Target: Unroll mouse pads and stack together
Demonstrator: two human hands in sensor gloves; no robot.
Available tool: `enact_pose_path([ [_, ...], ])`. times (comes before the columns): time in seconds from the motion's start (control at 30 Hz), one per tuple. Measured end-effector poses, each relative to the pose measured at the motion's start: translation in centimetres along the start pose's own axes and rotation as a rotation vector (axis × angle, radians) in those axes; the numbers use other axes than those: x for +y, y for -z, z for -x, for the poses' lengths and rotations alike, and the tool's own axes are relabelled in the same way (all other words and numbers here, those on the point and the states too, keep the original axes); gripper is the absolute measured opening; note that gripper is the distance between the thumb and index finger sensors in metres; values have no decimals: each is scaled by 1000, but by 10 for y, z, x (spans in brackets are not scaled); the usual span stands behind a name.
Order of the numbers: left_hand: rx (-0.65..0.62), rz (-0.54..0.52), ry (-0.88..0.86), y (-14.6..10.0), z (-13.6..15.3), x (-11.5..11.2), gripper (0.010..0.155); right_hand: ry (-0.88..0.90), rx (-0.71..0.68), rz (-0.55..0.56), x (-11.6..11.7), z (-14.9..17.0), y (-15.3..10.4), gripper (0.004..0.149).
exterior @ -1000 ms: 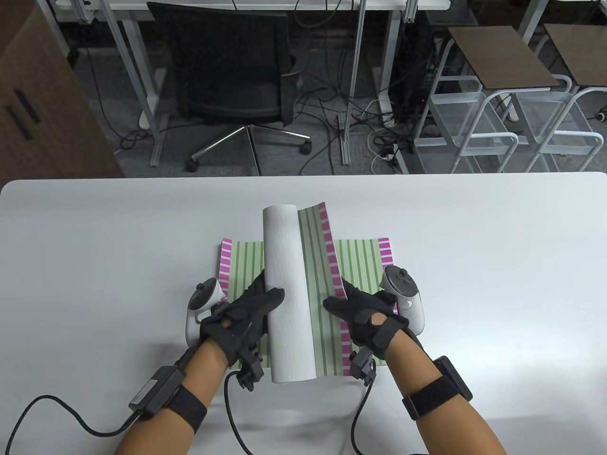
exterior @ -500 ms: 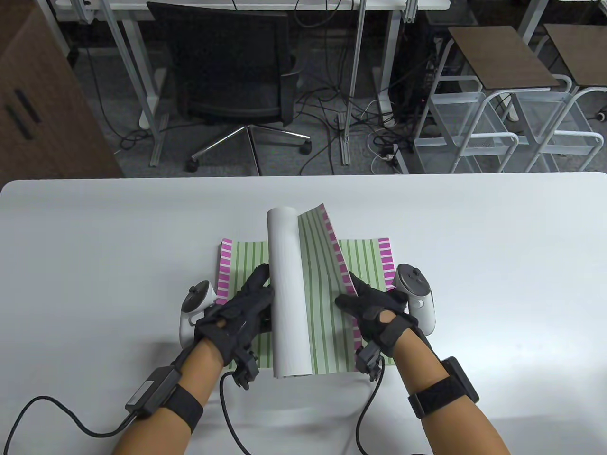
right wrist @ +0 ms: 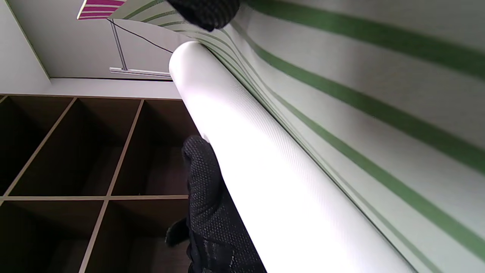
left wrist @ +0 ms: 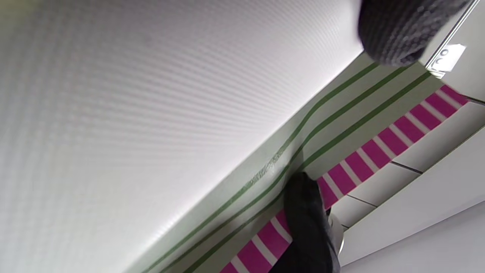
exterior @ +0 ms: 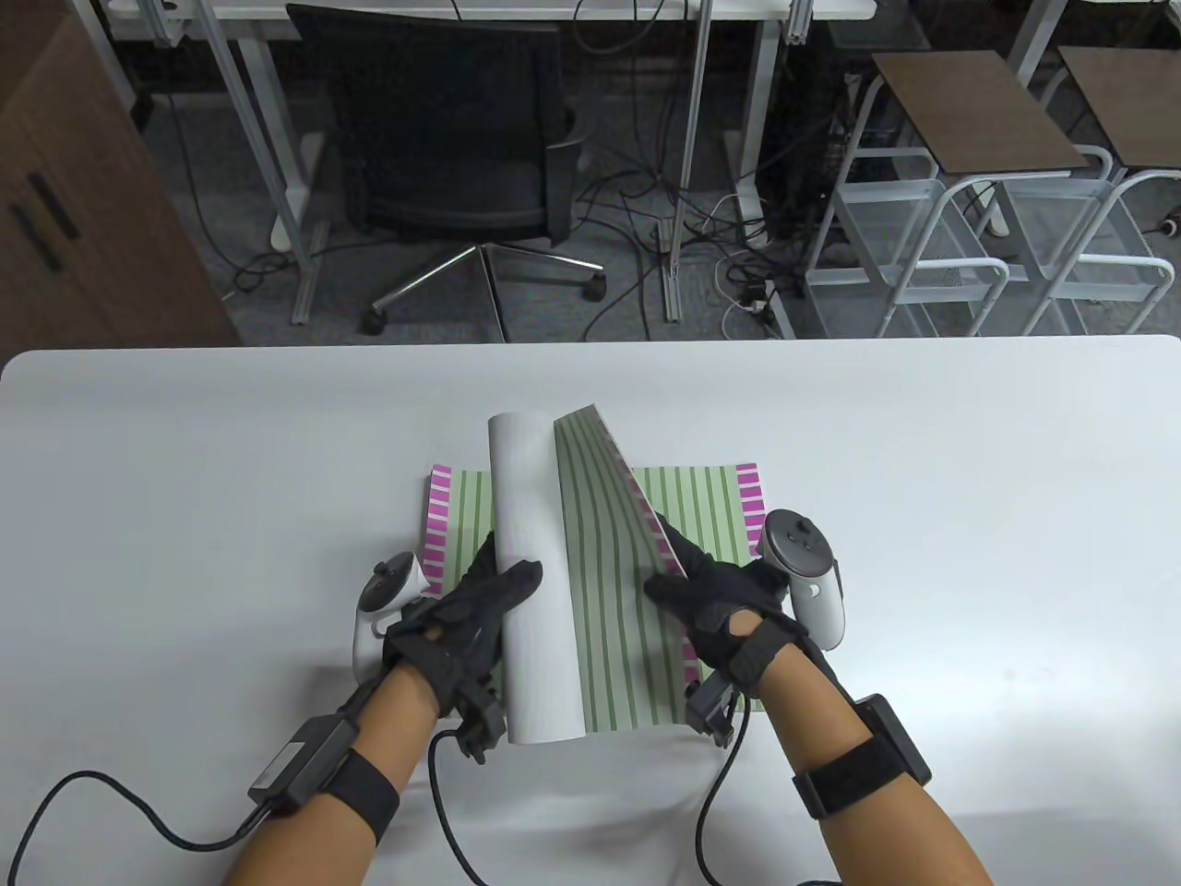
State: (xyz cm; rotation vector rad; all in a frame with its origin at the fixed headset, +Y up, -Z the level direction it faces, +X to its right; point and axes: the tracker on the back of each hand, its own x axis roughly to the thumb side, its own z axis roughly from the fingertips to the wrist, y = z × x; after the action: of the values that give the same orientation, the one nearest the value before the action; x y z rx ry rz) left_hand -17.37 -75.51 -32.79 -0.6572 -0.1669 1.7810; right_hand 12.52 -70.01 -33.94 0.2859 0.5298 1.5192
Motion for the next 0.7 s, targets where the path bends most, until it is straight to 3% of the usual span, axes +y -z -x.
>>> enact_pose_path([
  [0.37, -27, -3, -16, -3, 0, 15, 82, 36, -33, 5, -6, -11, -4, 65],
  [0.57, 4, 48, 35, 0, 3, 10, 108, 18, -47, -18, 1, -16, -3, 65],
  [0.7, 17, -2, 26, -1, 4, 13, 107, 20, -51, -14, 0, -17, -4, 64],
])
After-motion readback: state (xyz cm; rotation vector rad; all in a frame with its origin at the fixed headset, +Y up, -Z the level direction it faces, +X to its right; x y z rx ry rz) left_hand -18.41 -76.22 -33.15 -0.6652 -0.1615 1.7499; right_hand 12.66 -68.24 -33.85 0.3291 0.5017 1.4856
